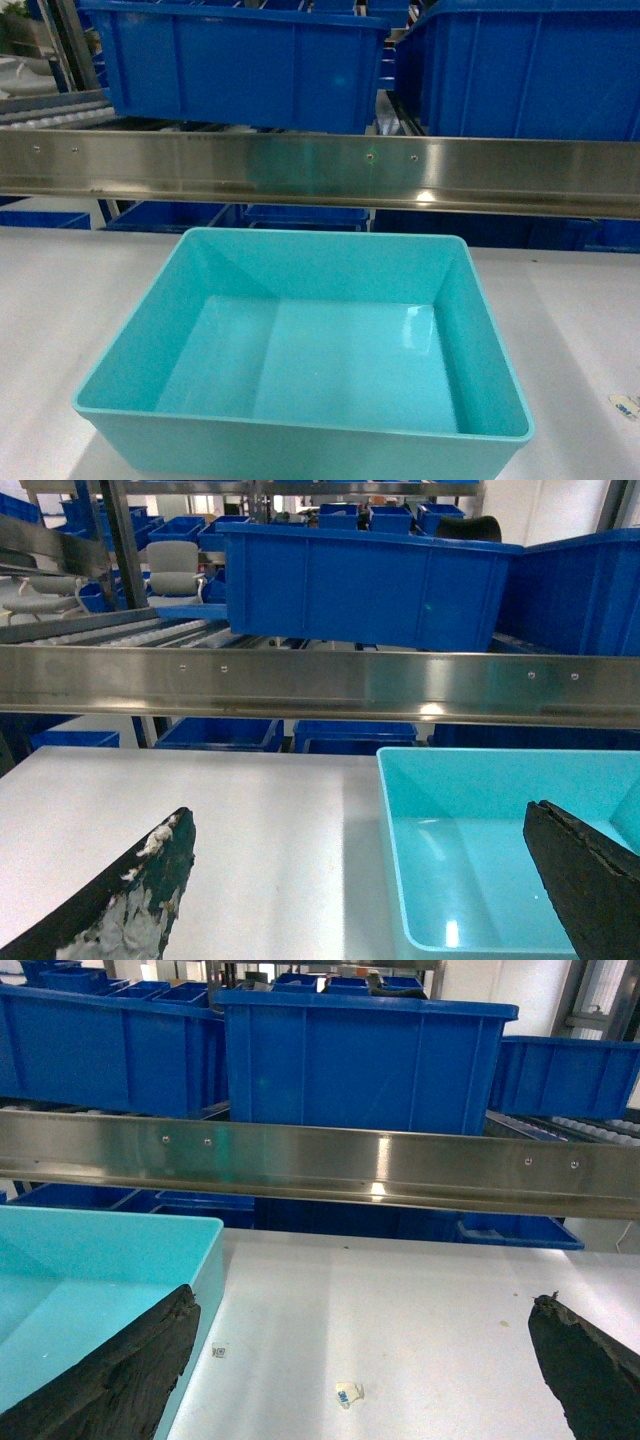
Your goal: Organize blue bins on left shelf correctly
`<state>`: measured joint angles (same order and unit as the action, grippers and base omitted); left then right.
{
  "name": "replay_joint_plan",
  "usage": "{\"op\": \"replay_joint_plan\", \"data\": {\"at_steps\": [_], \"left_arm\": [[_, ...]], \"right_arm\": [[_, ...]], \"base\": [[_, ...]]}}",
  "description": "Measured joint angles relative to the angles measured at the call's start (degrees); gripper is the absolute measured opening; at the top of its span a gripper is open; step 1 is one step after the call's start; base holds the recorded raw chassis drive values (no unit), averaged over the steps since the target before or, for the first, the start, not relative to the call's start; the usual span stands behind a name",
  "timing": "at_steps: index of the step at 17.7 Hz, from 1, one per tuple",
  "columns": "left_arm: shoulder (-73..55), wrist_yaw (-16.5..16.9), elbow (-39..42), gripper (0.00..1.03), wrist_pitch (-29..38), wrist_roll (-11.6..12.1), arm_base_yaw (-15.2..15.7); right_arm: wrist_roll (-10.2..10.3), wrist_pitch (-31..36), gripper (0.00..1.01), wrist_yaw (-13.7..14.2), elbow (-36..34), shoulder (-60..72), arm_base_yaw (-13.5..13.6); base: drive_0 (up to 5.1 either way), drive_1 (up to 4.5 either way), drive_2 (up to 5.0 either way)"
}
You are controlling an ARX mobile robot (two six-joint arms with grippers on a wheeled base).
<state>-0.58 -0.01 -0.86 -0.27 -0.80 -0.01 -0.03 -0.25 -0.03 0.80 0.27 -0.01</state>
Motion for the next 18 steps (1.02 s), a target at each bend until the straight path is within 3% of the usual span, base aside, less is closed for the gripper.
{"op": "replay_joint_plan", "data": {"at_steps": [12,13,14,15,16,18], "left_arm": [[0.00,0.00,0.00,0.98,0.00,0.00,0.00],[-0.09,0.13,0.00,0.98,0.15,-0.04,0.13],[-3.54,4.68,-0.07,0.98,5.55,-0.70,3.48],[-14.40,8.68,-1.27,0.98,12.72,-1.27,9.38],[-27.34,10.60,-2.64,0.98,20.68,-2.03,13.38],[-48.19,11.17,-7.80,0.98,31.58,-2.45,14.67]], "right_arm": [[0.00,0.00,0.98,0.00,0.00,0.00,0.00],[0.55,3.54,0.98,-0.24,0.09,1.88,0.50],[0.79,10.58,0.98,1.84,1.33,9.35,3.61],[0.72,14.91,0.98,5.14,4.66,19.65,8.94],[2.10,10.64,0.98,8.15,9.73,28.65,13.81],[3.96,7.30,0.98,10.88,16.66,43.95,19.41]], "base": [[0.0,0.00,0.0],[0.0,0.00,0.0],[0.0,0.00,0.0],[0.0,0.00,0.0],[0.0,0.00,0.0],[0.0,0.00,0.0]]}}
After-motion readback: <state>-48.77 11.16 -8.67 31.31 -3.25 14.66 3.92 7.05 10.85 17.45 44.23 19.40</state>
